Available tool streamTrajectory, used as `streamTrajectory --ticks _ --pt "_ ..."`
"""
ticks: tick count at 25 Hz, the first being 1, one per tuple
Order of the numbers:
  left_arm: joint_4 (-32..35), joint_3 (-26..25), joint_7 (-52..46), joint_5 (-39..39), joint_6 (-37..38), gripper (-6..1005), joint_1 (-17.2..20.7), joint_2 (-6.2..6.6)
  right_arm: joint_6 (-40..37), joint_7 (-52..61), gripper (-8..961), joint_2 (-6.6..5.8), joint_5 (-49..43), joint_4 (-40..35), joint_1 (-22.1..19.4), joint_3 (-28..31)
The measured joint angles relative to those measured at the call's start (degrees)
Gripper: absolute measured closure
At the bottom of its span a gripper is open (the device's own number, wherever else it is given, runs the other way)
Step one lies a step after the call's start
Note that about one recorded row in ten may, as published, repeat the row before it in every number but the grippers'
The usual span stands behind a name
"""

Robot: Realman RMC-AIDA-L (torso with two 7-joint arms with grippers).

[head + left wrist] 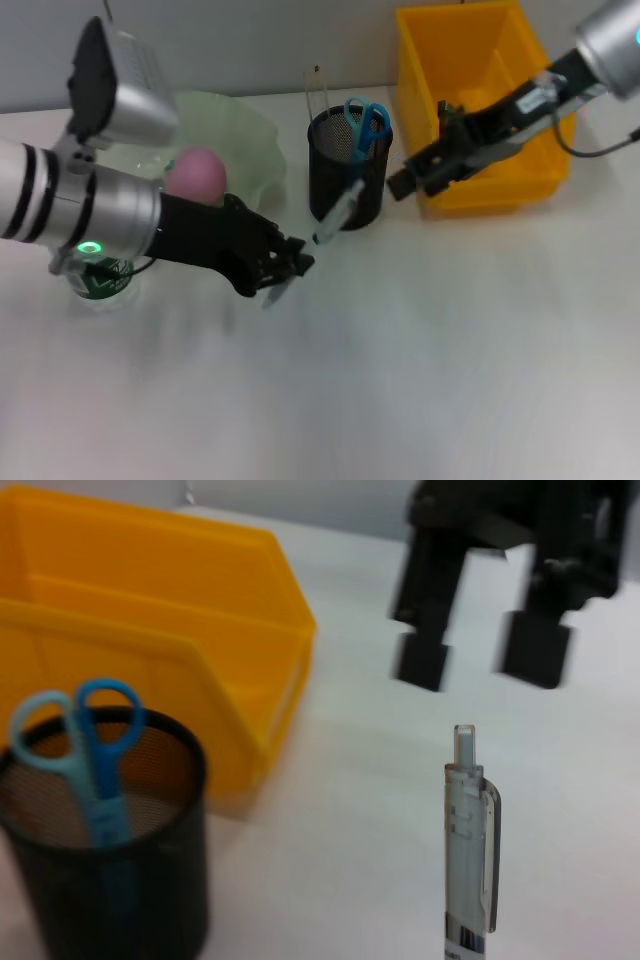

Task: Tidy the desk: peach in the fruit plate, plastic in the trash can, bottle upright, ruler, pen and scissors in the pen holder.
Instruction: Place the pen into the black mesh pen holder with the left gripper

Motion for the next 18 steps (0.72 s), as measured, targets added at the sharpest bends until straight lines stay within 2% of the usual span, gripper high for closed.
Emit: streamTrajectory --ticks 1,2,4,5,6,7,9,10,11,12,15,18 --pt "-0.1 -0.7 0.1 -0.2 0.1 810 0.3 -0.05 -1.7 -4.7 251 0.03 1.2 -1.7 -2.4 1.0" --pt "-0.3 -1.6 0.3 -1.1 -0.1 809 1.1 -0.13 -1.7 -4.7 251 0.03 1.2 -1.7 -2.4 1.0" --pt "-0.4 -1.9 0.5 -2.0 -0.3 808 1.5 -0.16 -2.3 -10.2 251 0.23 2.8 -2.7 -5.2 1.1" --pt "-1.1 -2.0 1.3 -4.9 -0.8 808 2.5 -0.15 -2.5 -13.5 251 0.33 3.8 -3.0 -6.8 1.1" --pt "-1.5 -2.1 1.9 -7.3 -1.3 807 3.4 -0.13 -2.2 -21.0 251 0.72 5.6 -3.3 -10.0 1.2" --pt "-1.7 -2.2 2.5 -9.2 -1.6 807 4.0 -0.13 -2.2 -21.0 251 0.72 5.6 -3.3 -10.0 1.2" --pt "-1.7 -2.2 3.6 -12.1 -1.9 805 5.1 -0.16 -2.2 -28.8 251 1.28 7.0 -3.3 -12.8 1.2" --pt "-1.8 -2.2 4.4 -14.0 -2.1 805 5.7 -0.19 -2.2 -33.0 251 1.62 7.5 -3.3 -14.2 1.3" --pt "-2.1 -2.0 6.0 -17.9 -2.7 804 6.5 -0.26 -1.9 -39.2 251 2.78 7.9 -3.3 -16.4 1.1" --pt "-2.1 -2.0 6.0 -17.9 -2.7 804 6.5 -0.26 -1.9 -39.2 251 2.78 7.9 -3.3 -16.4 1.1" --pt "-2.9 -1.4 7.2 -23.9 -4.0 802 7.0 -0.38 -1.6 -47.2 251 4.72 7.8 -3.4 -18.9 0.8" --pt "-4.5 0.1 10.0 -31.3 -6.3 801 7.0 -0.53 -1.1 -53.6 251 6.12 7.4 -3.5 -20.9 0.9"
